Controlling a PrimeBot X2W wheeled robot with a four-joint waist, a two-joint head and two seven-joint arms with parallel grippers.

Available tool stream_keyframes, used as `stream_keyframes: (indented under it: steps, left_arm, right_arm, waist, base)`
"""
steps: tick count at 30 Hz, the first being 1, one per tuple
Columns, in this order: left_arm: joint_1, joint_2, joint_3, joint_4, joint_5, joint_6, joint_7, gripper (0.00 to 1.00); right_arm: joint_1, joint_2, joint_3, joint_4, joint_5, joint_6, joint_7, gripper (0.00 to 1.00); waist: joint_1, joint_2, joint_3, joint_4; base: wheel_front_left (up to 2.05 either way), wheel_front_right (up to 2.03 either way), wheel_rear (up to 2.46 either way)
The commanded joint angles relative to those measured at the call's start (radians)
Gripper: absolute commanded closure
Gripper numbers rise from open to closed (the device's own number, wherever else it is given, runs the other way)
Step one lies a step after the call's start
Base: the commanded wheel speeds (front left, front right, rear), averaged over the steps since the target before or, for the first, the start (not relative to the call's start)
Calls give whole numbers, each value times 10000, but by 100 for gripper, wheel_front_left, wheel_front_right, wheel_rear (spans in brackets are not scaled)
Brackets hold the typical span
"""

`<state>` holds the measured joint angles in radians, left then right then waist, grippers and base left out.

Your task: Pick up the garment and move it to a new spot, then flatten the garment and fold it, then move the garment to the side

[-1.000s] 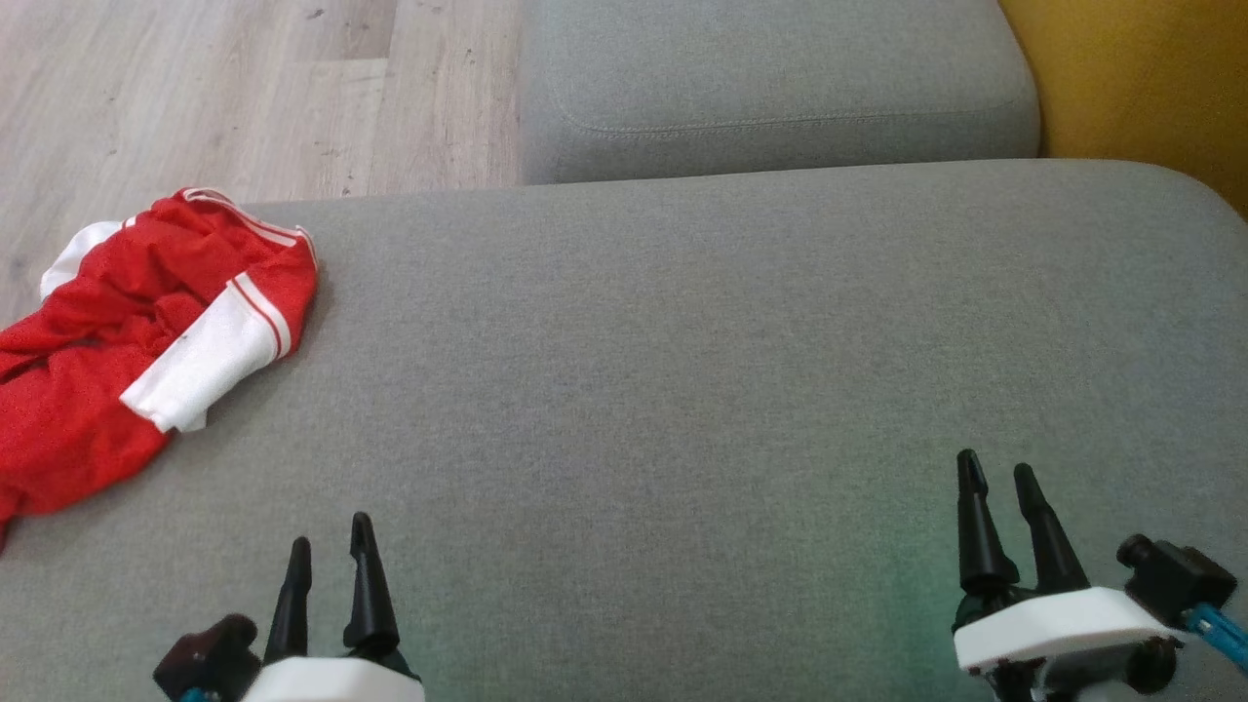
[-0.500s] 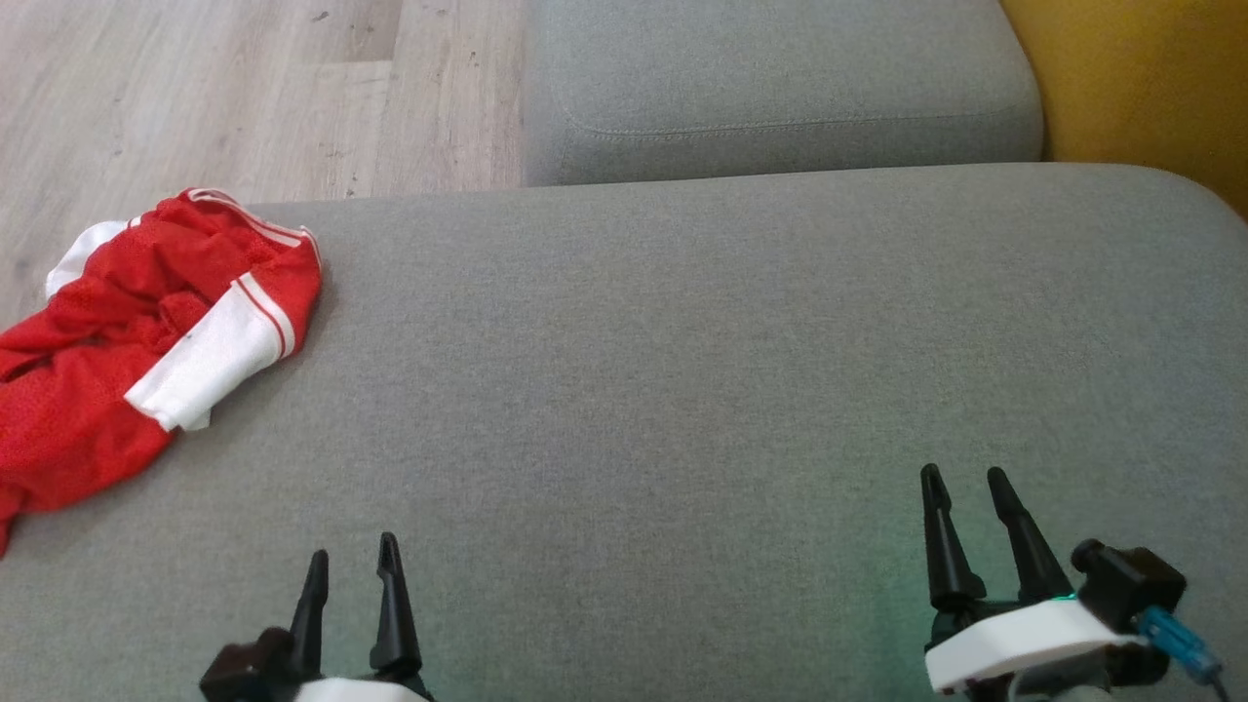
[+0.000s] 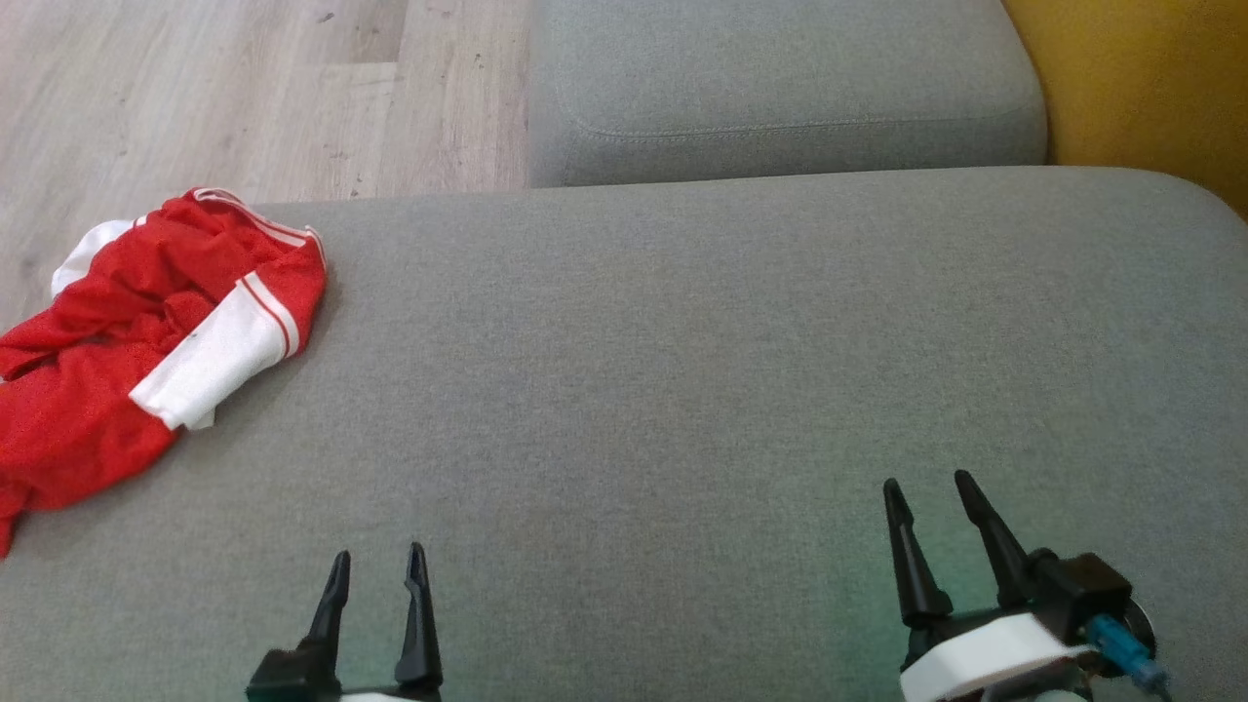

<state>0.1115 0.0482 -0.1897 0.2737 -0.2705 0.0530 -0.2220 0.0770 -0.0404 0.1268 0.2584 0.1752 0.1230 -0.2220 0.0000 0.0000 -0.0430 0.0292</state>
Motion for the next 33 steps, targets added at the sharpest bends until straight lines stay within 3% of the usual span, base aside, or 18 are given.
stream_keyframes:
  steps: [1,8,33]
  left_arm:
    - [-187,47,230,-267,285,88,-159,0]
    - [-96,57,156,-208,928,298,-319,0]
    - [82,174,93,-350,610,495,-111,0]
  right_arm:
    - [-177,-93,311,-277,-310,72,-188,0]
    - [-124,-98,472,-221,-1197,77,-394,0]
    - [-62,-98,401,-113,-1185,77,-398,0]
  waist:
    - [0,0,-5,3]
    - [0,0,-37,20]
    - [0,0,-100,58]
  base:
    - [0,0,0]
    - [0,0,0]
    - [0,0,0]
